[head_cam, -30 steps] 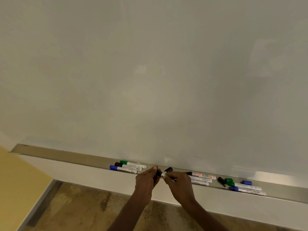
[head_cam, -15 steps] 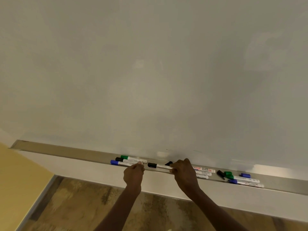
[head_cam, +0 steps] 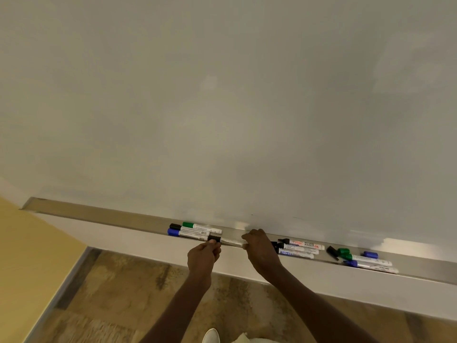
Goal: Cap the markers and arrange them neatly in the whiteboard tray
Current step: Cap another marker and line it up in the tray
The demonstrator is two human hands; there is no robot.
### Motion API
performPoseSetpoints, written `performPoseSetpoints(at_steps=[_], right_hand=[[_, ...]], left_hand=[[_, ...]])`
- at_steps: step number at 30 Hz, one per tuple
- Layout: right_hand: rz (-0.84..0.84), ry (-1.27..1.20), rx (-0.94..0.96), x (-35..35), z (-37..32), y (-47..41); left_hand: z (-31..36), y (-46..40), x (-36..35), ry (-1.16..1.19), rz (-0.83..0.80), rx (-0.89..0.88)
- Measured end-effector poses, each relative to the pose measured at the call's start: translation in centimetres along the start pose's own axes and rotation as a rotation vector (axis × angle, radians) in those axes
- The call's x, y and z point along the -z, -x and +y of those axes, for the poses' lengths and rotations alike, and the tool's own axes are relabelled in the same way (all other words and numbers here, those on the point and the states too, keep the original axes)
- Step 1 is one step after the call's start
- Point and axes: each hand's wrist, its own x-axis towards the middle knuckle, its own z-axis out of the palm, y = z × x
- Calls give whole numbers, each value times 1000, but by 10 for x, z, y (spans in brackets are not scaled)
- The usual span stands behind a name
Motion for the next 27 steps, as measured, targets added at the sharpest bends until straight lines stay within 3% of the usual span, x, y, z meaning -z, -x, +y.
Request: performPoseSetpoints(at_steps=[14,19,27], right_hand=[[91,64,-29,44,72,38],[25,184,-32,52,97,60],[-32,267,-51,49,116,70]], left_hand=[[-14,3,-35,-218,-134,-135],[-14,8,-55,-475,-125,-385],[-13,5,-79,-830,-259,-791]])
